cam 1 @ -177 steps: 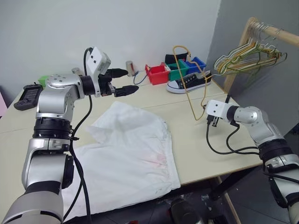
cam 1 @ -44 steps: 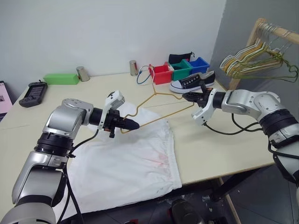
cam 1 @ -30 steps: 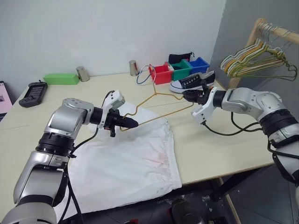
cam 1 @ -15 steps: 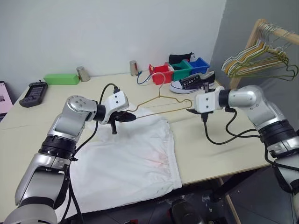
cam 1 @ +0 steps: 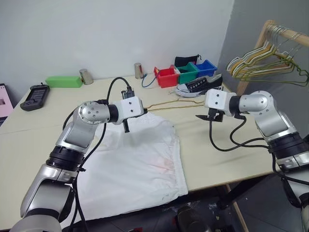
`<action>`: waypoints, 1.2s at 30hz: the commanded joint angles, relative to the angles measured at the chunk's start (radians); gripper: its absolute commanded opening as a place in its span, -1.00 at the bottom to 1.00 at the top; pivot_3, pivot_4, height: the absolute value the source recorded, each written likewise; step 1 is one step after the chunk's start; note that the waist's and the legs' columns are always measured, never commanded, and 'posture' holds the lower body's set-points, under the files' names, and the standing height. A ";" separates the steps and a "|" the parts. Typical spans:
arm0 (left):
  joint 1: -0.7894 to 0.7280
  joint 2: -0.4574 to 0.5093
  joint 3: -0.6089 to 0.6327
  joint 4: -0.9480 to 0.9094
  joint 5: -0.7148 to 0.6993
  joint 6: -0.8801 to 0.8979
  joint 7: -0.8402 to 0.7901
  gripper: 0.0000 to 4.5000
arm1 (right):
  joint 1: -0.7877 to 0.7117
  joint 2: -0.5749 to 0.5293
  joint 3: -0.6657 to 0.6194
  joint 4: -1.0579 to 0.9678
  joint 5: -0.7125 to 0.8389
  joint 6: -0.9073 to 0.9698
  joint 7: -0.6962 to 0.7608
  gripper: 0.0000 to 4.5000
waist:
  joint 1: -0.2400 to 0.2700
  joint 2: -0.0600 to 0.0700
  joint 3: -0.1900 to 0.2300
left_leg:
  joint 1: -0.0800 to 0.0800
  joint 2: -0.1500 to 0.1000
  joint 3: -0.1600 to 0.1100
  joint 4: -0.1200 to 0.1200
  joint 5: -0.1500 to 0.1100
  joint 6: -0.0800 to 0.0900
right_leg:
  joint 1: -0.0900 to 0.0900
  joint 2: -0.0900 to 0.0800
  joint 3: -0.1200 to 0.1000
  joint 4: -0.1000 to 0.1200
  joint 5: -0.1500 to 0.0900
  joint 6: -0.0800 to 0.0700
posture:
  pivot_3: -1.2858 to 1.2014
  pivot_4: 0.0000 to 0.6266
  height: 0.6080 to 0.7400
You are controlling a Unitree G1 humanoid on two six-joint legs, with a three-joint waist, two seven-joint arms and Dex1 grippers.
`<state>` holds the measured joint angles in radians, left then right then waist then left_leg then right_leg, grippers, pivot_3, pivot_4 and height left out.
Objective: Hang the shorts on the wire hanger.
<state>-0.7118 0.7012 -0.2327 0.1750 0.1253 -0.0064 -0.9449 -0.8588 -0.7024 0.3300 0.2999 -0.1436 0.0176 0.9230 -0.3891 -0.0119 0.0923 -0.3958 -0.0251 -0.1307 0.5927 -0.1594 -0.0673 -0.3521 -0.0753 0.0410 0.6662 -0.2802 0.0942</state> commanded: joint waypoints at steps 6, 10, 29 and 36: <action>-0.013 -0.001 0.004 -0.045 0.058 -0.076 0.044 -1.00 | -0.068 0.025 -0.005 0.091 -0.095 -0.038 -0.036 0.97 | 0.002 0.000 0.000 | 0.000 0.000 0.000 0.000 0.000 0.000 | 0.000 0.000 0.000 0.000 0.000 0.000 | -0.21 -0.99 1.00; -0.013 0.002 0.009 -0.036 0.067 -0.097 0.051 -1.00 | -0.074 0.032 -0.011 0.108 -0.103 -0.050 -0.028 0.60 | 0.000 0.000 0.000 | 0.000 0.000 0.000 0.000 0.000 0.000 | 0.000 0.000 0.000 0.000 0.000 0.000 | -0.20 -0.99 1.00; -0.049 -0.009 0.014 0.008 0.079 -0.134 0.077 -1.00 | -0.086 0.038 -0.017 0.157 -0.150 -0.120 -0.027 -1.00 | 0.001 0.000 0.000 | 0.000 0.000 0.000 0.000 0.000 0.000 | 0.000 0.000 0.000 0.000 0.000 0.000 | -0.20 -0.99 1.00; -0.063 -0.004 0.026 0.016 0.065 -0.166 0.074 -0.68 | -0.082 0.037 -0.016 0.159 -0.153 -0.126 -0.024 -1.00 | 0.001 0.000 0.000 | 0.000 0.000 -0.001 0.000 0.000 0.000 | 0.000 0.000 0.000 0.000 0.000 0.000 | -0.20 -0.98 1.00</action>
<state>-0.7415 0.6881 -0.2391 0.2003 0.2019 -0.1456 -0.8786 -0.8978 -0.6625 0.3412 0.4765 -0.2967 -0.1023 0.9020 -0.3877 -0.0118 0.0923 -0.3960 -0.0253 -0.1311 0.5927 -0.1594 -0.0673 -0.3519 -0.0753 0.0406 0.6661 -0.2802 0.0942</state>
